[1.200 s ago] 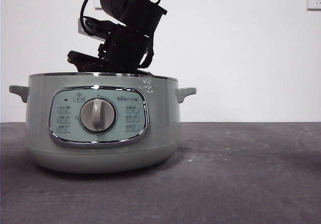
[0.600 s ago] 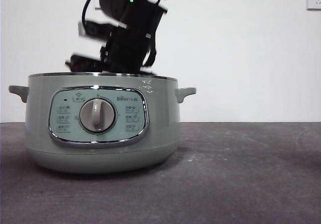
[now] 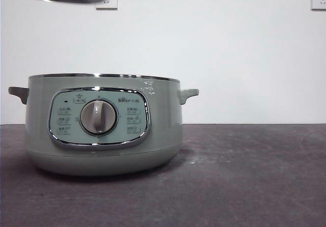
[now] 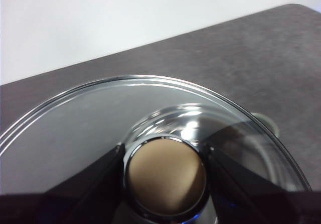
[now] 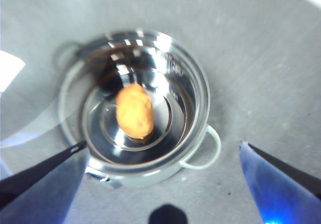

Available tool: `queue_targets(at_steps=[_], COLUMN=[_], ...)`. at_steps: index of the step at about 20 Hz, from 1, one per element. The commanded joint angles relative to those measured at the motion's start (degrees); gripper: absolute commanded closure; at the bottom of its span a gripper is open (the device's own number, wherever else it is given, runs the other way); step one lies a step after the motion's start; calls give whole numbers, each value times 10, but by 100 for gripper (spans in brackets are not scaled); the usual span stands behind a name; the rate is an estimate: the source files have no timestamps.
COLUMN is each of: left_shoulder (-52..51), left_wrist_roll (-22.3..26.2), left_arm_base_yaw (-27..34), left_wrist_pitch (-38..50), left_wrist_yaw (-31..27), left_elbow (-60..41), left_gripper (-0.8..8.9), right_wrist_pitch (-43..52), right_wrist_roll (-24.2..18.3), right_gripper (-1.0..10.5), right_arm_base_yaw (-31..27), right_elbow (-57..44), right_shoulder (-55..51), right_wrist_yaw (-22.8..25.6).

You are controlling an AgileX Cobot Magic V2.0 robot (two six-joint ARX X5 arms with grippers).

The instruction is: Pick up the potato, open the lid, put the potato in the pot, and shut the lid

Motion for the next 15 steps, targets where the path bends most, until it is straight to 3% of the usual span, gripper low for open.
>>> queue_targets(at_steps=[1,7,11,15], left_shoulder=[64,213,265,291], left_wrist_roll=[-13,-56,-74,-88], left_arm_base_yaw=[-1,-4,-6,-6], left_wrist_pitch=[83,191,208,208], left_wrist_yaw=[46,91,91,103], left_elbow=[4,4,4,4], left_gripper=[822,822,823,823], right_wrist_pitch=[-11,-49,-68,-71], right_wrist_roll=[17,28,28,28], right_gripper=[447,447,447,447], right_arm_base_yaw=[0,0,1,0], right_elbow=[0,0,0,0], right_shoulder=[-36,-101,-110,-110], right_wrist_yaw=[0,2,45,45])
